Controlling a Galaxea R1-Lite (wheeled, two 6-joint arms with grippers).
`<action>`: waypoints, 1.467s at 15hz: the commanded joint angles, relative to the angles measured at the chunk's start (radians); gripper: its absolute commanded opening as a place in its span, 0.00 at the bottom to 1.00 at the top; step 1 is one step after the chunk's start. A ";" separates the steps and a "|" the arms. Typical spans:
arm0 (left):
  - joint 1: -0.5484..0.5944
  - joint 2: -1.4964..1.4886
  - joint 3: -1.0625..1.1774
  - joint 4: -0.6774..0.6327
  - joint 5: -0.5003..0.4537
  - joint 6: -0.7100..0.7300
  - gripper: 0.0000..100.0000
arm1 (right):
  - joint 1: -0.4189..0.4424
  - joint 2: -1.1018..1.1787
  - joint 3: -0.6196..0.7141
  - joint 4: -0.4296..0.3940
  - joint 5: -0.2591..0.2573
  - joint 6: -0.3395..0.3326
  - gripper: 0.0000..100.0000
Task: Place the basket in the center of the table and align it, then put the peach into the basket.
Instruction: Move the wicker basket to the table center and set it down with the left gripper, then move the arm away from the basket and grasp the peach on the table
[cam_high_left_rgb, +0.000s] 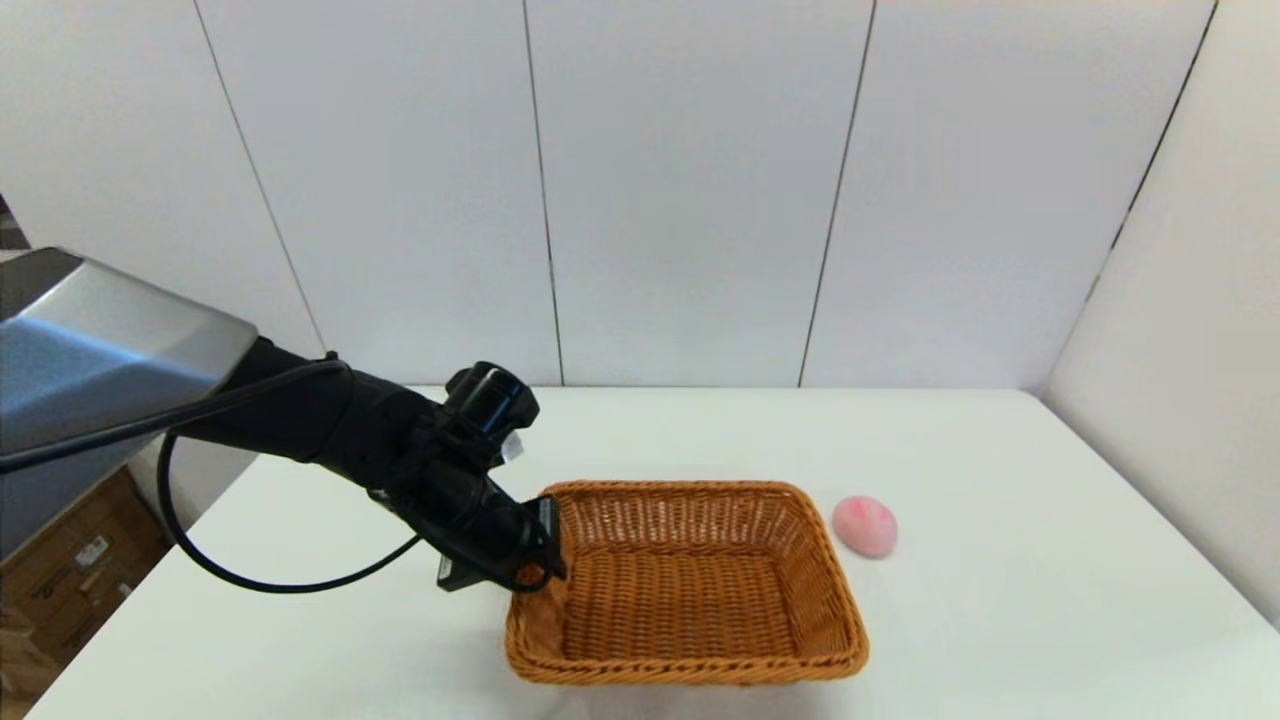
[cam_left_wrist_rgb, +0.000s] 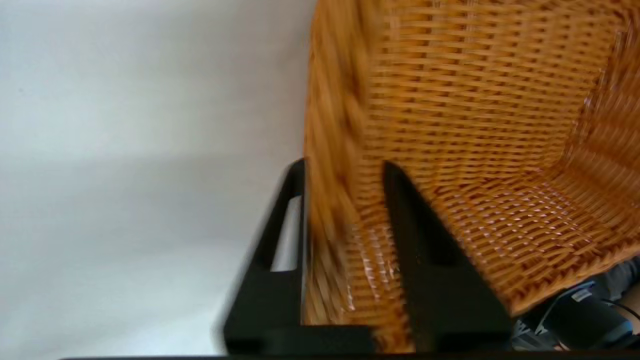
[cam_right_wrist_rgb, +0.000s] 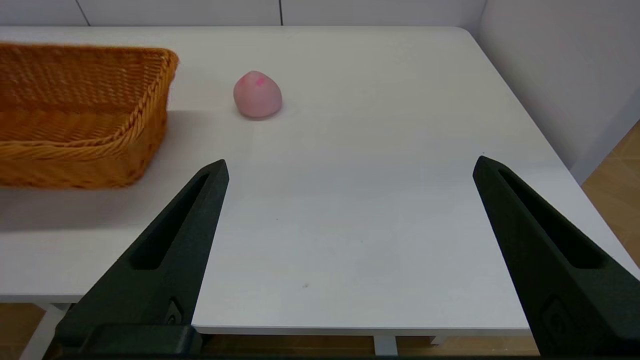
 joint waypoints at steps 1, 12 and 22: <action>-0.001 0.004 -0.006 0.003 -0.001 -0.003 1.00 | 0.001 0.000 0.000 0.001 0.000 0.000 1.00; 0.367 -0.499 -0.110 0.309 0.016 0.274 1.00 | 0.001 0.000 0.000 0.001 0.000 0.000 1.00; 0.412 -1.333 0.368 0.408 0.169 0.283 1.00 | 0.001 0.000 0.000 0.000 0.000 0.001 1.00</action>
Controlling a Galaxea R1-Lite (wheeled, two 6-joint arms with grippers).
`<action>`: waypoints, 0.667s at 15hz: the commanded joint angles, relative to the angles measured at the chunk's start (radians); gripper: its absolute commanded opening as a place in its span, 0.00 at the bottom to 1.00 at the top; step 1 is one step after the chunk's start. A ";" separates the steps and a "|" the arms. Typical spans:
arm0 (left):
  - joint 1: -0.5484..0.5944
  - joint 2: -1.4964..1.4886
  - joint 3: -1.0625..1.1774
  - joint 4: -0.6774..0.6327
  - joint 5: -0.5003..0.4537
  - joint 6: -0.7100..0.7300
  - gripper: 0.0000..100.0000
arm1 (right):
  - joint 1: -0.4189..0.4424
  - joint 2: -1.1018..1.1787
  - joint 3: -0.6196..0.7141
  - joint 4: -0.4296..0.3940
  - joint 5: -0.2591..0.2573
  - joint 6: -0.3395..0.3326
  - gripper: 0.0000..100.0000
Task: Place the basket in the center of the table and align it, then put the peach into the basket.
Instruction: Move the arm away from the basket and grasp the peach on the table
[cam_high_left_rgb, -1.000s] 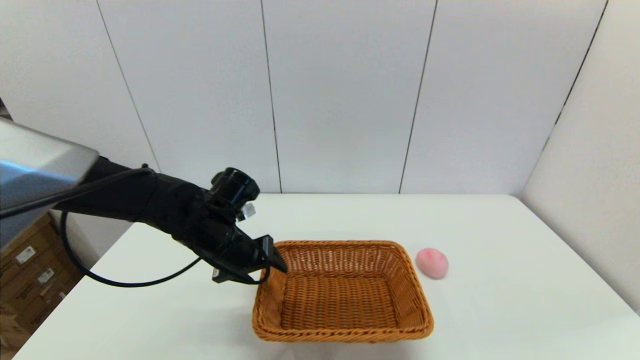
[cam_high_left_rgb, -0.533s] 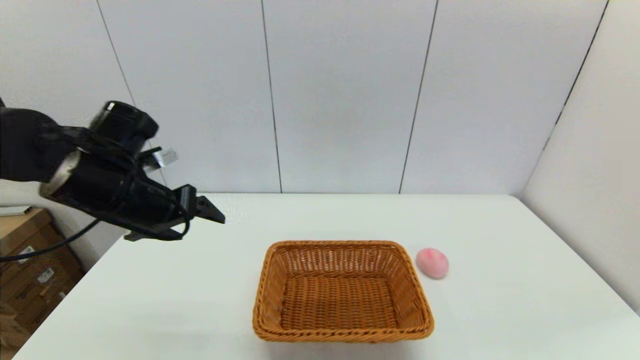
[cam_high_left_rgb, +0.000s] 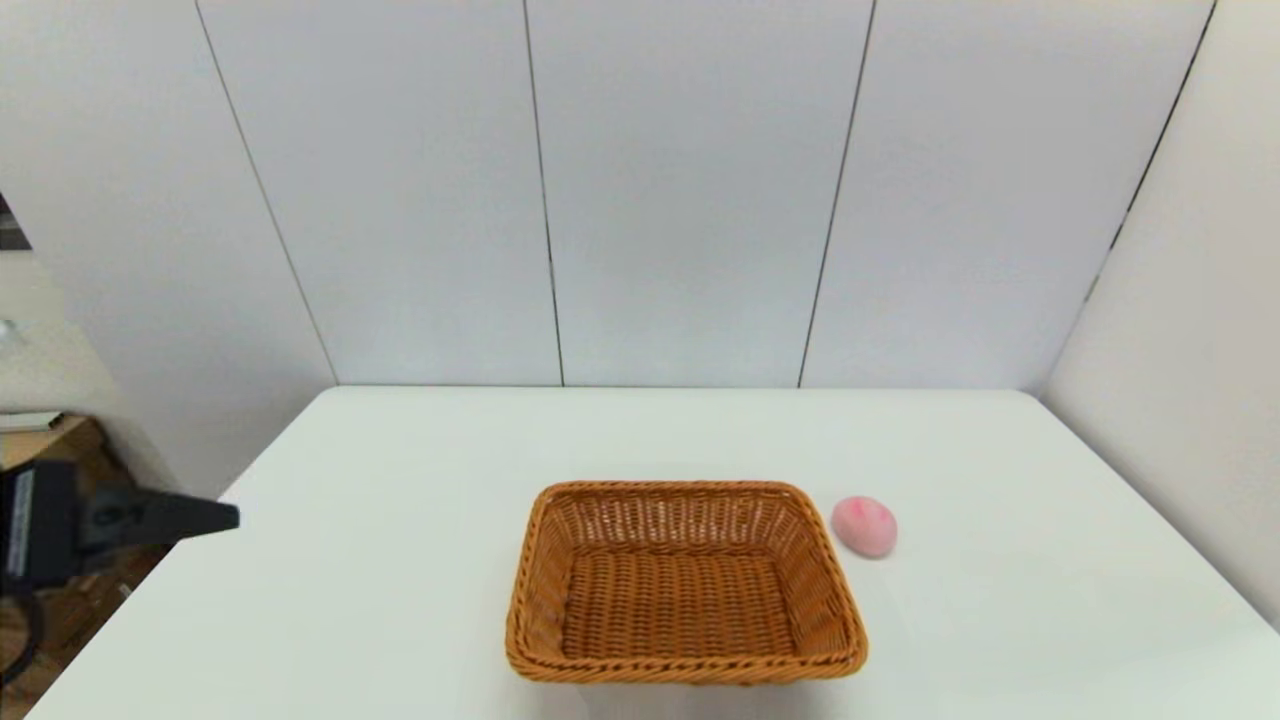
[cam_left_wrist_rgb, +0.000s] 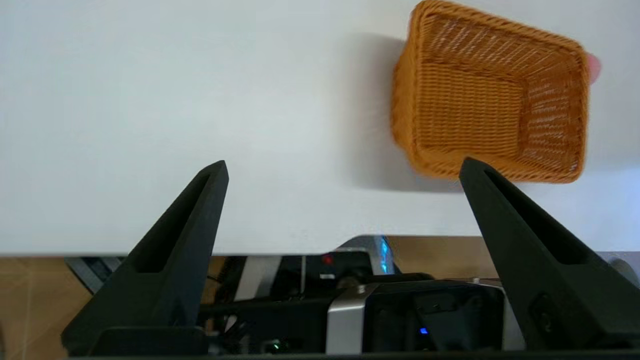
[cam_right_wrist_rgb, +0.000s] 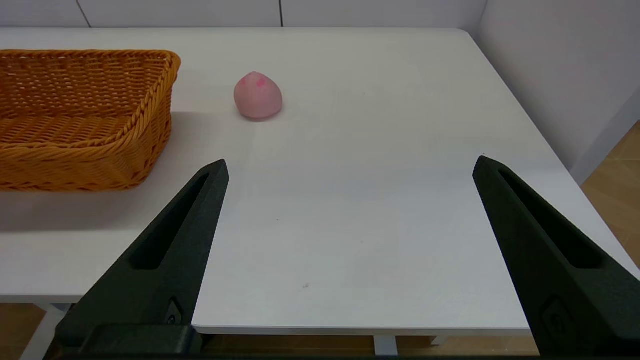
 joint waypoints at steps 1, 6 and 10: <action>0.006 -0.450 0.247 0.017 0.097 0.003 1.00 | 0.000 0.000 0.000 0.001 0.000 -0.001 1.00; 0.020 -0.779 0.439 0.115 0.127 0.035 1.00 | 0.000 0.000 0.000 0.002 0.000 -0.001 1.00; 0.121 -0.859 0.539 0.106 0.129 0.079 1.00 | 0.000 0.000 0.000 0.002 0.000 -0.001 1.00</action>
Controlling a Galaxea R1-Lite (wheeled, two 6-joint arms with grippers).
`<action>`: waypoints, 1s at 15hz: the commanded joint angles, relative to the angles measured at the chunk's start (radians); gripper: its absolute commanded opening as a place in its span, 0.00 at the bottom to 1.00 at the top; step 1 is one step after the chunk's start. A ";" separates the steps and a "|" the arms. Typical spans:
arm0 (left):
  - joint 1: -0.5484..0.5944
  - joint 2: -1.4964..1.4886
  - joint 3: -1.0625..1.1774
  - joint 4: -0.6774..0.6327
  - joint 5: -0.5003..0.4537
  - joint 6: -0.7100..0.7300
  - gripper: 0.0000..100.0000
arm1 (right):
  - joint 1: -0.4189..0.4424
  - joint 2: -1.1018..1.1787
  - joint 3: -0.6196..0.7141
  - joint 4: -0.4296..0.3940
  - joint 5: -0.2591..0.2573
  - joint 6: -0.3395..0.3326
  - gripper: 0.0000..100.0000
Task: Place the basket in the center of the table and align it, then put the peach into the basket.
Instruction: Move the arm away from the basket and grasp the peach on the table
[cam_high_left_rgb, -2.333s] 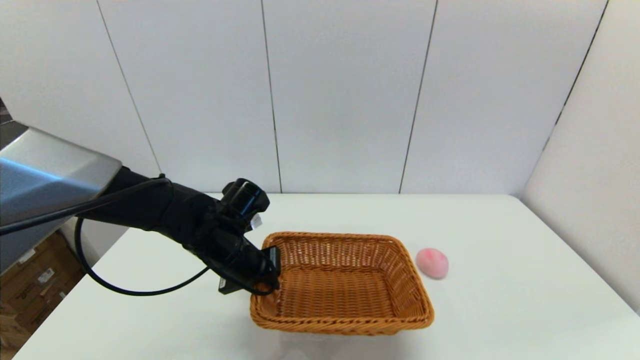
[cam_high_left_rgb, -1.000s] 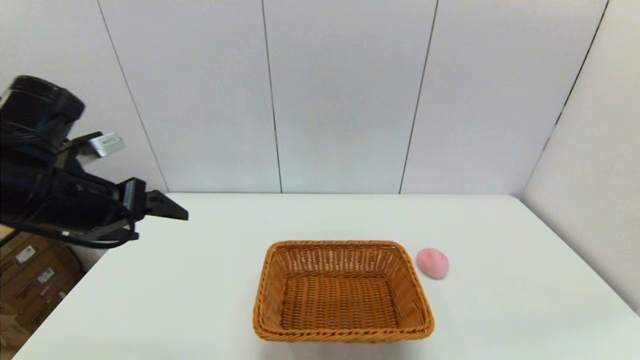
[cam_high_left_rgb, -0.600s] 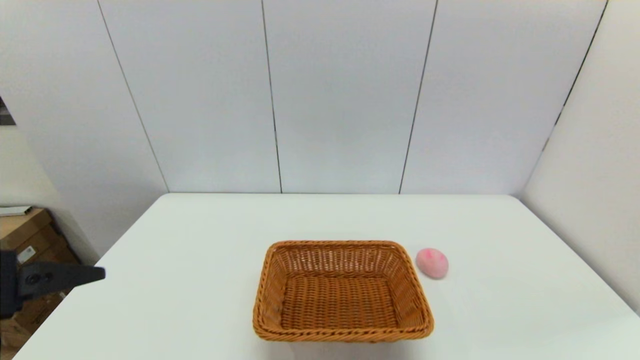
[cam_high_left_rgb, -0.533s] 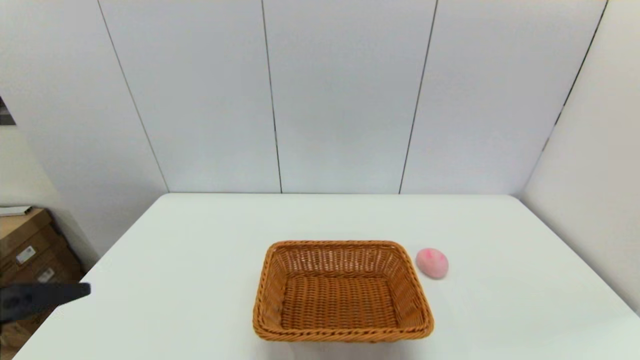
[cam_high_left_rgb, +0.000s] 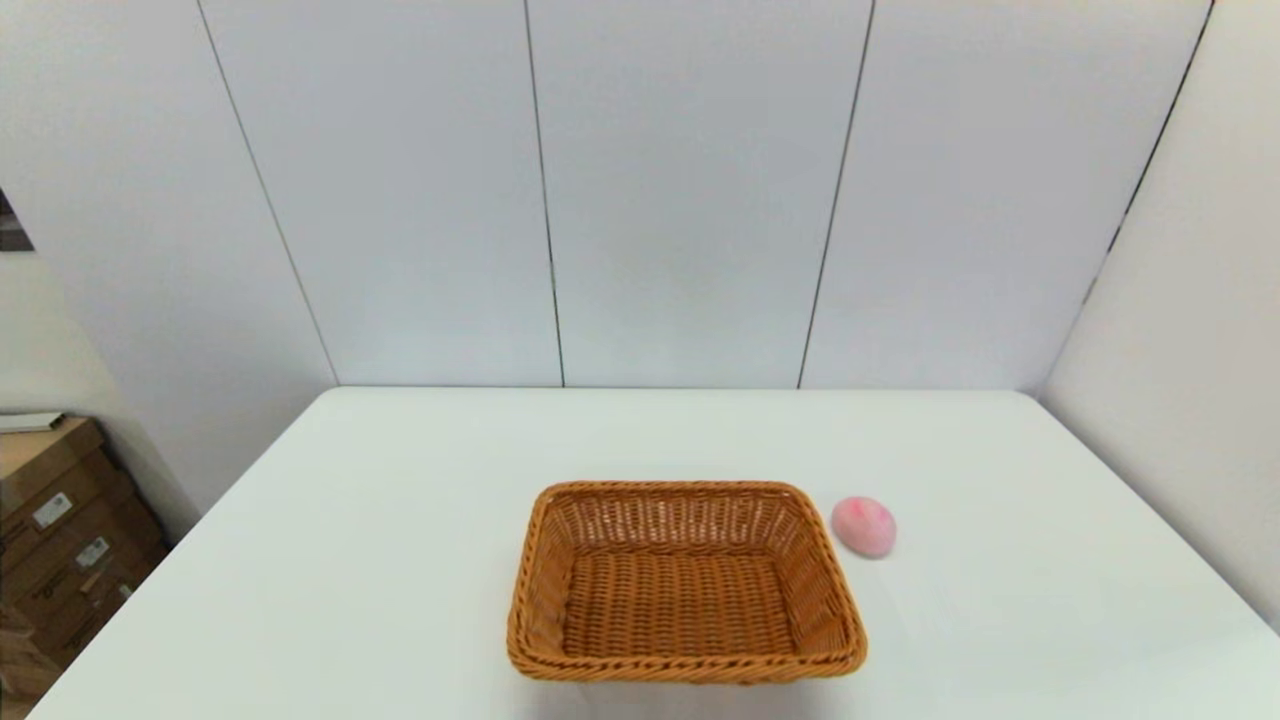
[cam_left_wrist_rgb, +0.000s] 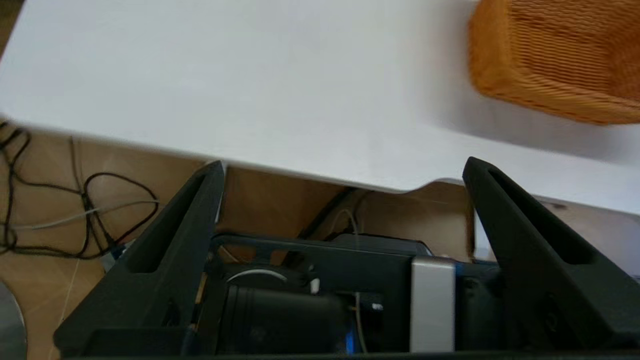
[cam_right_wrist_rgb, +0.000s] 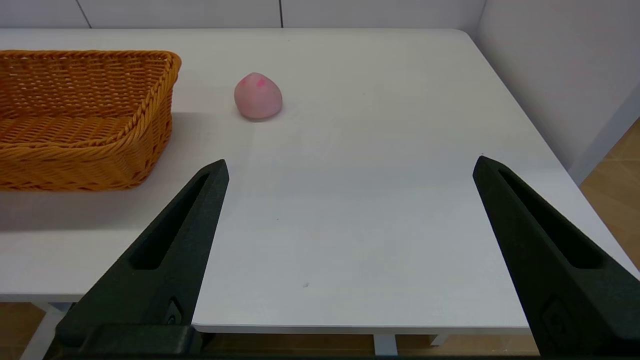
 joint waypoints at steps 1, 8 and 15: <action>0.063 -0.147 0.132 -0.015 0.007 0.041 1.00 | 0.000 0.000 0.000 -0.001 0.000 0.001 1.00; 0.026 -0.310 0.381 -0.383 0.093 0.228 1.00 | 0.000 0.000 0.002 -0.008 0.000 0.003 1.00; 0.020 -0.386 0.488 -0.585 0.079 0.263 1.00 | -0.001 0.038 -0.032 0.004 -0.010 0.001 1.00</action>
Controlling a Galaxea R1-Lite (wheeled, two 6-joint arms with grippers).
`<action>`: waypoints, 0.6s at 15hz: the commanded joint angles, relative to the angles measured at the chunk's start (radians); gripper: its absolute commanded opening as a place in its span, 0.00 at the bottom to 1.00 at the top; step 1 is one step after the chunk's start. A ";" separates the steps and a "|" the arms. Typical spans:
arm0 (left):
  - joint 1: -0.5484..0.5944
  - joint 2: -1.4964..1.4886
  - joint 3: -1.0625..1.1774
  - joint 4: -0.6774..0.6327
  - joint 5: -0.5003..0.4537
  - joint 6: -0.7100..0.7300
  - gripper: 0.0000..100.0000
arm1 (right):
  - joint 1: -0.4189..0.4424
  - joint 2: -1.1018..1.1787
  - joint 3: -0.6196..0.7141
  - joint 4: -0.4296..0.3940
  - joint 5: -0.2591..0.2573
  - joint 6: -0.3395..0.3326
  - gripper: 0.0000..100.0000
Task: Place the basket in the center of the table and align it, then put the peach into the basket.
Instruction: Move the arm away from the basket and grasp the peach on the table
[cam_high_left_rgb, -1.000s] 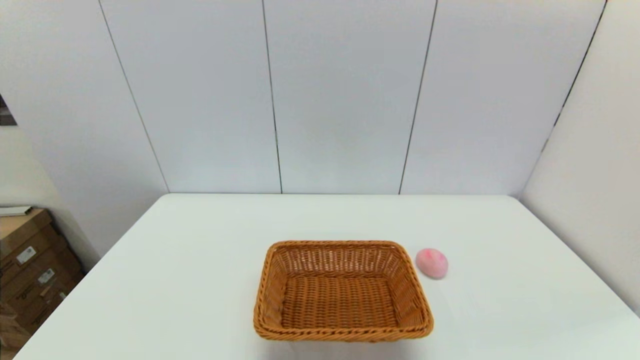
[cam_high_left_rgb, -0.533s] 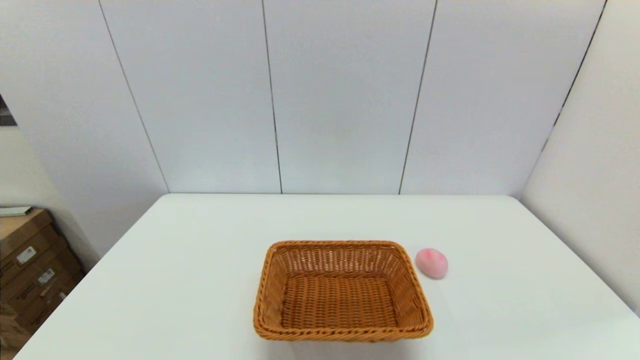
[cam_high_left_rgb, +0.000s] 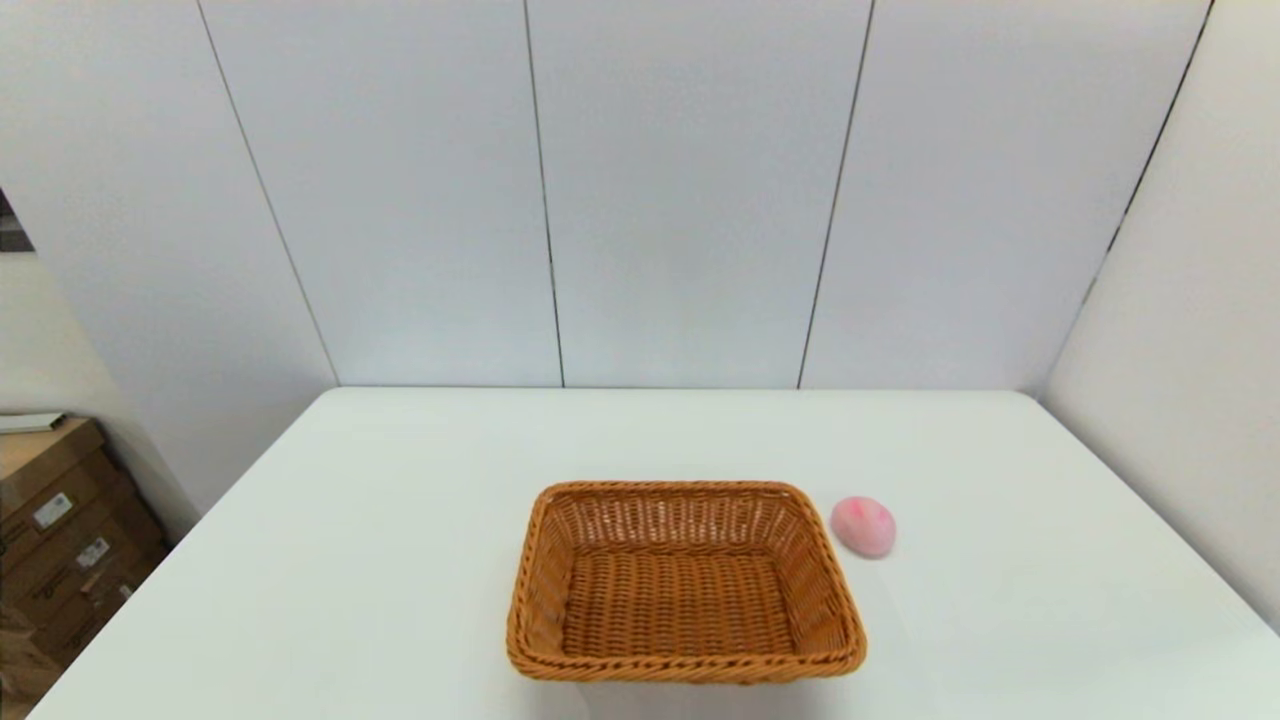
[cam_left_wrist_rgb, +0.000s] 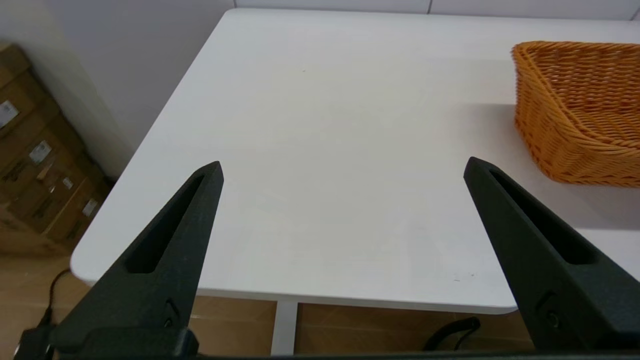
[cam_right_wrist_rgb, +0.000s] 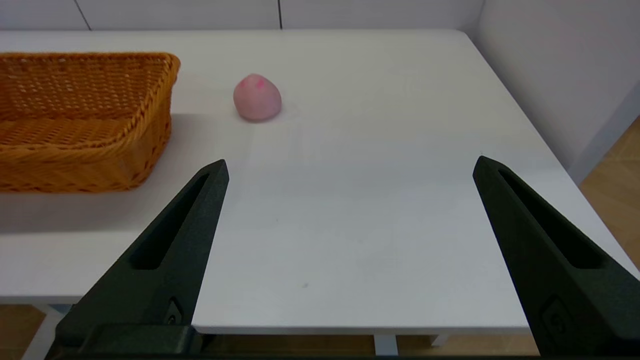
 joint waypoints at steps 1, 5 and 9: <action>-0.003 -0.031 0.024 -0.039 0.003 -0.003 1.00 | 0.000 0.126 -0.120 0.006 -0.006 0.021 1.00; -0.003 -0.031 0.027 -0.051 0.002 -0.003 1.00 | -0.011 0.777 -0.504 0.012 0.002 0.106 1.00; -0.003 -0.031 0.025 -0.051 0.002 -0.007 1.00 | 0.130 1.255 -0.754 0.042 0.002 0.212 1.00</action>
